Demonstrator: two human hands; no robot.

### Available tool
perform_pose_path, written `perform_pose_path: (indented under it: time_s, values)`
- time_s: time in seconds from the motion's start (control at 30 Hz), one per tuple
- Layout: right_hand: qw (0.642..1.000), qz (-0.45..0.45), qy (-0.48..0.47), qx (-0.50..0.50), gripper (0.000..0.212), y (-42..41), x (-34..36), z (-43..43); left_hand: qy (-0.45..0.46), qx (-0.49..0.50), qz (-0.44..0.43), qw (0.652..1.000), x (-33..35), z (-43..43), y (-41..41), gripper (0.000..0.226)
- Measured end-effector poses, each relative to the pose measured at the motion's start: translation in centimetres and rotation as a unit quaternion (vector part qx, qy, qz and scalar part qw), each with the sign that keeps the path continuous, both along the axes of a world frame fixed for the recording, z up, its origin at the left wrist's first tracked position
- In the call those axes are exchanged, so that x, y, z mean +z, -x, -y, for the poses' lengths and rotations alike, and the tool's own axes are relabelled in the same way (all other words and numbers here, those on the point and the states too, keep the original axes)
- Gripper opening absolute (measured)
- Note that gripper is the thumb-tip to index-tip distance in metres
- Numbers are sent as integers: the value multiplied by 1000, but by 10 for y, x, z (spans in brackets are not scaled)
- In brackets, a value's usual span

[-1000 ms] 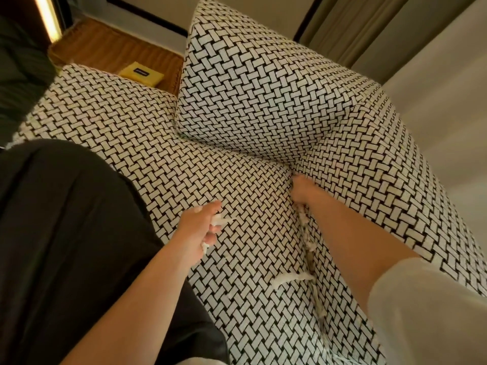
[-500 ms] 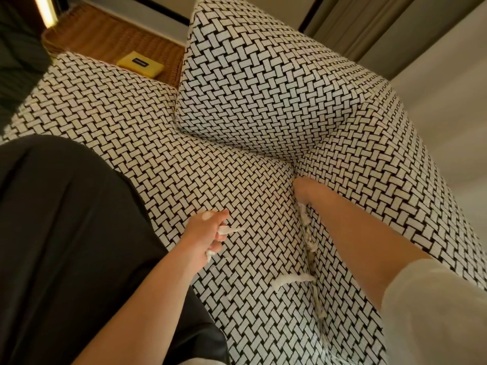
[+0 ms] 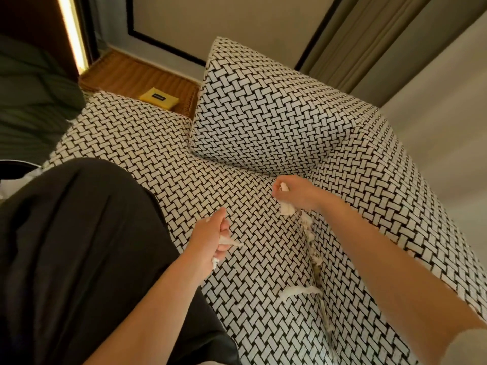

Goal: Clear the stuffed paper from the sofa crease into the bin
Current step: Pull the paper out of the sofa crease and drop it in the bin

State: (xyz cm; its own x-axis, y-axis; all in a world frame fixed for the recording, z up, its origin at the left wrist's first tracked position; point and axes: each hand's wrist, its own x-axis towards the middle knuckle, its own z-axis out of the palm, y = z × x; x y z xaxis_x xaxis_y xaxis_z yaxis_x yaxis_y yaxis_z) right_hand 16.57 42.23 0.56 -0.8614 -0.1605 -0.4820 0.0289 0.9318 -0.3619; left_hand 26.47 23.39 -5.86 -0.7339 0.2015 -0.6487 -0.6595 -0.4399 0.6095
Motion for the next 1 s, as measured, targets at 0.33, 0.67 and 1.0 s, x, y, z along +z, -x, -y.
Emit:
perform_pose_path:
  time_s: [0.33, 0.67, 1.0]
  values:
    - [972, -61, 211, 80, 25, -22, 56, 155, 94, 152, -150, 972, 78, 126, 12, 44]
    - [941, 33, 307, 143, 11, -14, 32, 327, 294, 240, -135, 915, 70, 277, -5, 34]
    - [961, 21, 223, 162, 21, 30, -48, 437, 214, 411, -12, 886, -27, 397, 0, 42]
